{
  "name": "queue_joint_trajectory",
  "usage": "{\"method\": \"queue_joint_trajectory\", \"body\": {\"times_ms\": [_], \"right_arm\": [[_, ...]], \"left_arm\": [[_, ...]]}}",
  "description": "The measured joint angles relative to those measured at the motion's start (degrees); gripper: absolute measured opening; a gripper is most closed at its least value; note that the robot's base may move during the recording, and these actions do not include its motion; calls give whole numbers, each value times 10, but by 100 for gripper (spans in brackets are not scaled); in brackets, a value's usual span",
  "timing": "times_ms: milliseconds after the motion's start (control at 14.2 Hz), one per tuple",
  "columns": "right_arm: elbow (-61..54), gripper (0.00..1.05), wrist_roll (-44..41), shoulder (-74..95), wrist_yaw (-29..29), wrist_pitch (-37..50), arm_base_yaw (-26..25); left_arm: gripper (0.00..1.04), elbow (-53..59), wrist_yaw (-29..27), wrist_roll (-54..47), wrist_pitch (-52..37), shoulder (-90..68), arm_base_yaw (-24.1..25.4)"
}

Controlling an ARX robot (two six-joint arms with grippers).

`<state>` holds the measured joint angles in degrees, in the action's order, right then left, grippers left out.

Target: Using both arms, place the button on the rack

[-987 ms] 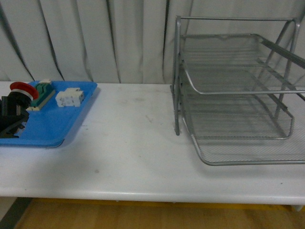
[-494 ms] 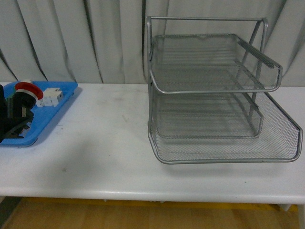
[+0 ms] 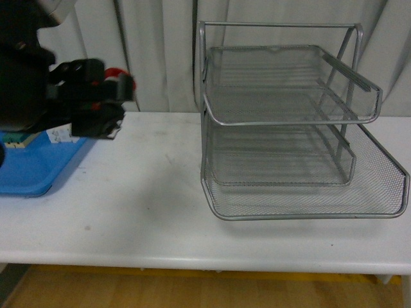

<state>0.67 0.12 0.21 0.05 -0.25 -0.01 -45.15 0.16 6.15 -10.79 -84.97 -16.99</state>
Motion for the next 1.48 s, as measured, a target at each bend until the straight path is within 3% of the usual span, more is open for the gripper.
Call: {"method": "queue_joint_trajectory", "body": {"times_ms": [141,423,846,987,1270,1481], "right_arm": [[0,98,0,0,0,0,0],[0,98,0,0,0,0,0],[0,98,0,0,0,0,0],[0,98,0,0,0,0,0],[0,98,0,0,0,0,0],[0,98,0,0,0,0,0]], "left_arm": [[36,-105,28,1,3,-76,-103],[36,-140,51,-6,4,-125,-176],[36,-261,61,-37,61,-261,-193],[36,-372,30,-67,141,-372,-196],[36,-424,9,-66,168,-404,-191],[54,-433,14,-50,168,-409,-189]]}}
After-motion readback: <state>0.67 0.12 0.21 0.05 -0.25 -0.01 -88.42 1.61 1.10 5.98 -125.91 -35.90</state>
